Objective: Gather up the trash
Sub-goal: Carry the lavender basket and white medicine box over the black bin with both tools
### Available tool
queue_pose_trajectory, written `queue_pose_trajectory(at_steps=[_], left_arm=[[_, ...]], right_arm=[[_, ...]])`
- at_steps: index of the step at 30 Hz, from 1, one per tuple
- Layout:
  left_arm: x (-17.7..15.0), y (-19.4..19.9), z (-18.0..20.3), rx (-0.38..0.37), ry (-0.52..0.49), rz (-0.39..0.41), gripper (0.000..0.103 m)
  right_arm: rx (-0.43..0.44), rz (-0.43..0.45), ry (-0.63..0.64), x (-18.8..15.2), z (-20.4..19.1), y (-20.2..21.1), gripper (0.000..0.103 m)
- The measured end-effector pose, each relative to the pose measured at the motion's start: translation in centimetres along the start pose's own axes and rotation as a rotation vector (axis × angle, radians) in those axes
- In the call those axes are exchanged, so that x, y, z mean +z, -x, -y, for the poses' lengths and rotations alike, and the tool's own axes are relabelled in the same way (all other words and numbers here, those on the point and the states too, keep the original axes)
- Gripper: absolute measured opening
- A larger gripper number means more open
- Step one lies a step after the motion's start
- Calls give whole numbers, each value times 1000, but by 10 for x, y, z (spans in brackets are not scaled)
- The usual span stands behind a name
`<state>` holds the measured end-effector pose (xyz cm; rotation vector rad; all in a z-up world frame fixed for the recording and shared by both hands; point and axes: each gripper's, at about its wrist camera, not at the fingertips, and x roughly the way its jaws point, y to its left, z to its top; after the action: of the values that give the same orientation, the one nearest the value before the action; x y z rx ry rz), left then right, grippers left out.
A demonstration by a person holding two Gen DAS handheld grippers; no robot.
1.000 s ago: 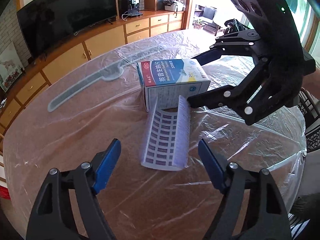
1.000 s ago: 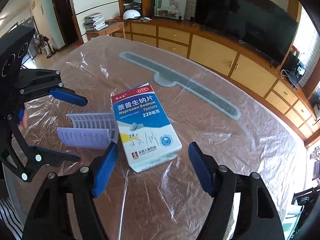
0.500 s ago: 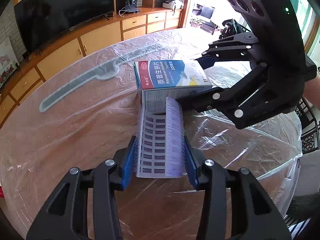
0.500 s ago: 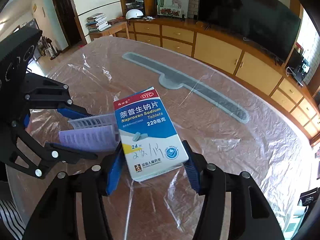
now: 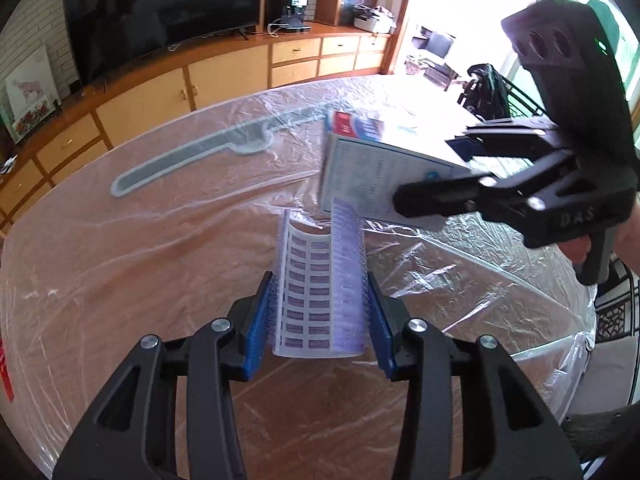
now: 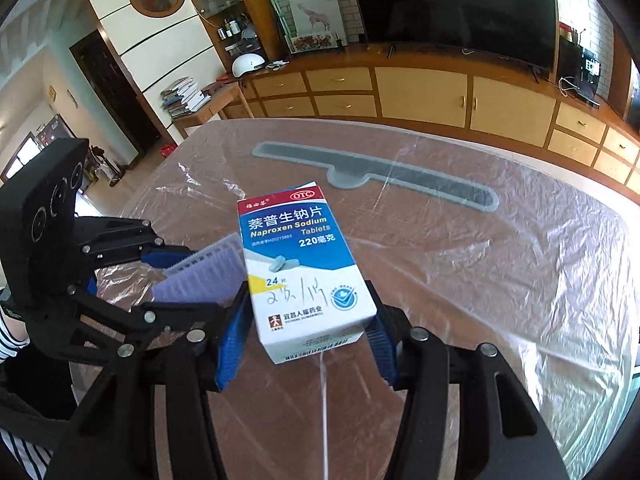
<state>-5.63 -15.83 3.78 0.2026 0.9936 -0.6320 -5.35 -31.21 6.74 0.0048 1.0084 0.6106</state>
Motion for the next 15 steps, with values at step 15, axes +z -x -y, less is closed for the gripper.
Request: queue_pose_trajectory(at_steps=[15], left_arm=[[-24,30,5,48,69,30,45]], right_arm=[[-50,49,-76,-41,-22,39,52]])
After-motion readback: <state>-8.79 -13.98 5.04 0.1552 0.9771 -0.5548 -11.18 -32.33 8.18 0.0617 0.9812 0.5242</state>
